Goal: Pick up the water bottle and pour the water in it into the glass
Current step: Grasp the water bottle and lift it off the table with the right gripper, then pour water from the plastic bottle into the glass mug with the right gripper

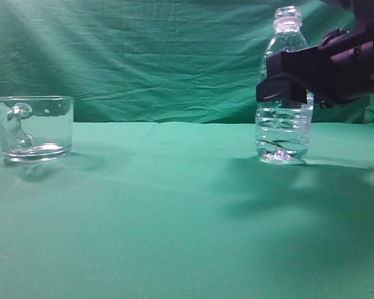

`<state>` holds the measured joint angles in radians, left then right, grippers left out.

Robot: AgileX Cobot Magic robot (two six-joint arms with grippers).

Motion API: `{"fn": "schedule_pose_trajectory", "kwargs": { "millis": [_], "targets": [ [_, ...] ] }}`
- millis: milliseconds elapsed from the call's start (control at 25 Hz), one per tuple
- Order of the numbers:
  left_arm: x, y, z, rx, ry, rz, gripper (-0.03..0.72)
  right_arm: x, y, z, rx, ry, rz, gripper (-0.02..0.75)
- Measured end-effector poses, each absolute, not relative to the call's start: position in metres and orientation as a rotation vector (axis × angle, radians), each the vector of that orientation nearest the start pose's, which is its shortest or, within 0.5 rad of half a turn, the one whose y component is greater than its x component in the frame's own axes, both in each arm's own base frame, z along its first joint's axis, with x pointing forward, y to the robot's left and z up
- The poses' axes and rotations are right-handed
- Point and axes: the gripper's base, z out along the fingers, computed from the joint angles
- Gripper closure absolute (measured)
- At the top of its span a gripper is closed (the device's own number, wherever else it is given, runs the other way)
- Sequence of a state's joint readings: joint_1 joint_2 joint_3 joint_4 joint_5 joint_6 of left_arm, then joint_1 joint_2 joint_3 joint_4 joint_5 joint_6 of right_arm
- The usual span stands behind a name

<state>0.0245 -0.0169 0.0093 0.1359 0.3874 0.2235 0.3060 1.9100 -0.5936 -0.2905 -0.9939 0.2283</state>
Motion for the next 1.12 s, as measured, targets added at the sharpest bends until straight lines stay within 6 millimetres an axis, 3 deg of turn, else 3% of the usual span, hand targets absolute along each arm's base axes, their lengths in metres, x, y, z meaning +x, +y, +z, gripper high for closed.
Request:
{"fn": "schedule_pose_trajectory", "kwargs": {
  "millis": [360, 480, 760, 1120],
  "targets": [
    [0.051, 0.006, 0.176, 0.267, 1.852, 0.306, 0.688, 0.320, 0.140, 0.202, -0.661, 1.743, 0.420, 0.405],
    [0.051, 0.006, 0.176, 0.267, 1.852, 0.306, 0.688, 0.330, 0.161, 0.224, -0.729, 1.794, 0.334, 0.405],
    [0.051, 0.006, 0.176, 0.267, 1.852, 0.306, 0.688, 0.334, 0.217, 0.247, -0.887, 1.847, 0.203, 0.405],
    [0.051, 0.006, 0.176, 0.267, 1.852, 0.306, 0.688, 0.354, 0.271, 0.244, -1.124, 1.761, -0.005, 0.405]
  ]
}}
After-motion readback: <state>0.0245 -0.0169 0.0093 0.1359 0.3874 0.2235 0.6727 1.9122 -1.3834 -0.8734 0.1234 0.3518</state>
